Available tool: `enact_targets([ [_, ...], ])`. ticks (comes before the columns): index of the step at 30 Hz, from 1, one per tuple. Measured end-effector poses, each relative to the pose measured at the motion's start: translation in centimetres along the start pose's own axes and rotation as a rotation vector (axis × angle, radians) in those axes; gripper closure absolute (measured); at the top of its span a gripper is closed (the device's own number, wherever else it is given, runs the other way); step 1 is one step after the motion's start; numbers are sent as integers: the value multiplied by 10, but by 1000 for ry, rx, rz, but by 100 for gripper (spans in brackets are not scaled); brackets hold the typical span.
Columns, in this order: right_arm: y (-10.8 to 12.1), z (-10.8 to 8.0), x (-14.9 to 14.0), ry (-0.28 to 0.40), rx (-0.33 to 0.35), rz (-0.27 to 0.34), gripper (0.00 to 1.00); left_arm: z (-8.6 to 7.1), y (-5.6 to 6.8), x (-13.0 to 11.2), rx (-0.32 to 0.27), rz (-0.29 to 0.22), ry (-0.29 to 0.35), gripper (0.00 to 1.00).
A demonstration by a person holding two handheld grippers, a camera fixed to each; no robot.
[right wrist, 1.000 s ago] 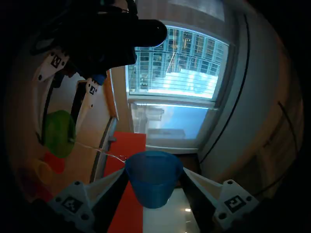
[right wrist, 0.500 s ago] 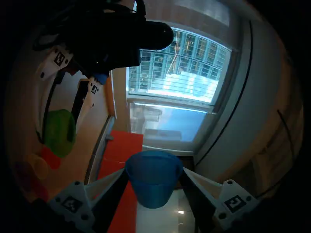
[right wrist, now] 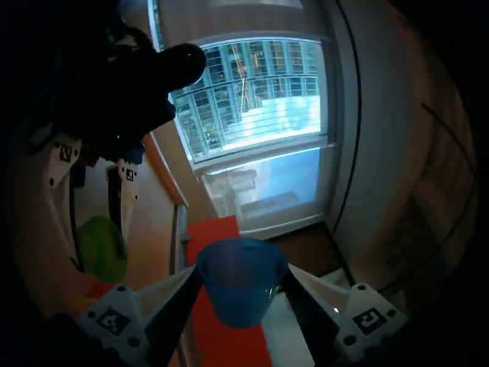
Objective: Pour water
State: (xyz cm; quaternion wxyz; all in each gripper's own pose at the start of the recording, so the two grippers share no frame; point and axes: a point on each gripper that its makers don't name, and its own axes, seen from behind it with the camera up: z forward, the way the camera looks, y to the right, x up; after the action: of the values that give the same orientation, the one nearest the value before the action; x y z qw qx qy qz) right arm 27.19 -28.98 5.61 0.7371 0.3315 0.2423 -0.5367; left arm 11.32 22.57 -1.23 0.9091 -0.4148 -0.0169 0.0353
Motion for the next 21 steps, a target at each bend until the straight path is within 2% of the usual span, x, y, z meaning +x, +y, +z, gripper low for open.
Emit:
enact_targets([
  [10, -13, -9, 12, 11, 21, 377, 10, -1, -1, 1, 3, 8, -1, 13],
  [21, -25, -16, 26, 5, 72, 855, 10, -3, -4, 2, 12, 9, 0, 13],
])
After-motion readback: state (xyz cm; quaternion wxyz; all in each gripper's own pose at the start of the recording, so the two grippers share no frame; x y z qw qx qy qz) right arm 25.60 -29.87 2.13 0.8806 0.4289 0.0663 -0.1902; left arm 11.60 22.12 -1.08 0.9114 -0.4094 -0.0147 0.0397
